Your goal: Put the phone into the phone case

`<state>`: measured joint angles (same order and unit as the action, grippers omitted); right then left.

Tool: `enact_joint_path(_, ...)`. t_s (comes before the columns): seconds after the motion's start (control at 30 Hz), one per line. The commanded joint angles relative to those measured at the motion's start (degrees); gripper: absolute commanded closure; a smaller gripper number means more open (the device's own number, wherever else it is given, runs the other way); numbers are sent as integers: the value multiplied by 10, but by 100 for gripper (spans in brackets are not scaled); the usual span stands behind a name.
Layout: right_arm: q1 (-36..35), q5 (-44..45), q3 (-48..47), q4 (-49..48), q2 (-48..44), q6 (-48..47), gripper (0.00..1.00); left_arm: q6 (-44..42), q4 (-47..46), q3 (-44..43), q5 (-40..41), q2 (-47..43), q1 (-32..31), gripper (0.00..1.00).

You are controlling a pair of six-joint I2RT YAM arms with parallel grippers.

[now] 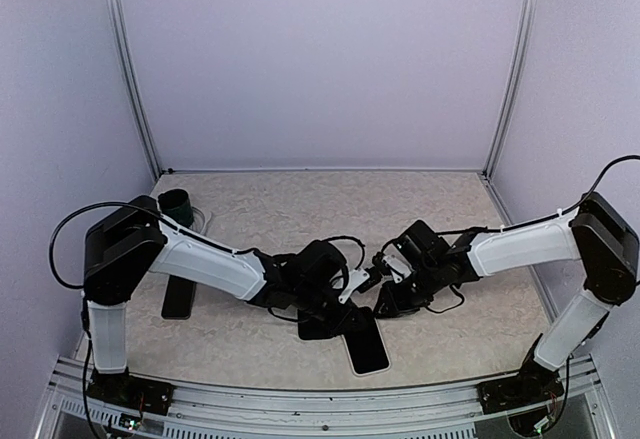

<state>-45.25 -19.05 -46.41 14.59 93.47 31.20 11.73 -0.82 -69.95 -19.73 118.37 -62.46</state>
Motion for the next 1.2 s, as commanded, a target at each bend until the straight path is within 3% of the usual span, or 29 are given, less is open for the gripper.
enact_joint_path(0.0,-31,142,-21,99,-43,9,64,41,58,84,28,-70,14,84)
enact_joint_path(0.1,-67,205,-40,141,-51,39,39,51,-19,98,80,-160,14,66)
enact_joint_path(0.2,-105,237,-53,173,-52,83,3,60,-46,112,132,-216,16,50)
enact_joint_path(0.27,-137,258,-76,203,-42,113,1,70,-35,114,173,-243,20,45)
enact_joint_path(0.47,-210,269,-153,275,47,177,1,109,36,112,257,-258,45,42)
enact_joint_path(1.17,-251,231,-219,293,149,169,1,104,29,128,250,-255,45,42)
